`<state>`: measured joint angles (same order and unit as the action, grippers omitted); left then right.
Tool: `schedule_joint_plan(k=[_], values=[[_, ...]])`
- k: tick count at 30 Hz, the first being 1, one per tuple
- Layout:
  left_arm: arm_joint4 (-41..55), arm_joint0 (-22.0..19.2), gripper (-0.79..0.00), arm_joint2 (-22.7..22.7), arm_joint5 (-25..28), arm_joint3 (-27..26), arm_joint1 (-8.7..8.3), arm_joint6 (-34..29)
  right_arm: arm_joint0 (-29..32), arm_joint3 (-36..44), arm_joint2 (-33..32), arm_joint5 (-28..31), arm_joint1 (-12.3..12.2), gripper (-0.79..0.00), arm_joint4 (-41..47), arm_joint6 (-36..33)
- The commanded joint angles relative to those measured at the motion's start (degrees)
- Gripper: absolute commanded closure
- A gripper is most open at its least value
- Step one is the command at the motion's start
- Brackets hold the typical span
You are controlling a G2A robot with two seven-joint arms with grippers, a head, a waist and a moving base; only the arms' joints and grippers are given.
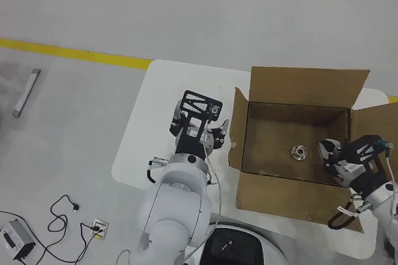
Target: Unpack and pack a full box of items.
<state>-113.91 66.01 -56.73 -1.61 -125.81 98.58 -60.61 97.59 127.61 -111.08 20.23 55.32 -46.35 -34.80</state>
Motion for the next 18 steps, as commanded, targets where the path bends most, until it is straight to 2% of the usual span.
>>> schedule_joint_plan(k=[1, 6, 14, 18], values=[[1.75, 0.06, -0.785, -0.59, 0.57, -0.49, 0.04, 0.85, -0.03, 0.05, 0.70, 0.12, 0.02, 0.000, -0.97, 0.71], [2.07, 0.00, -0.785, -0.66, 1.09, -0.53, 0.05, 1.03, -2.39, 0.28, 5.24, -3.18, 0.00, 0.000, -6.81, -1.01], [2.07, 0.00, -0.785, -0.66, 1.09, -0.53, 0.05, 1.03, -12.15, -2.62, 15.43, -10.45, -0.09, 0.000, -16.67, -11.77], [2.07, 0.00, -0.785, -0.66, 1.09, -0.53, 0.05, 1.03, -12.60, -2.78, 15.79, -10.82, -0.07, 0.000, -16.91, -12.09]])
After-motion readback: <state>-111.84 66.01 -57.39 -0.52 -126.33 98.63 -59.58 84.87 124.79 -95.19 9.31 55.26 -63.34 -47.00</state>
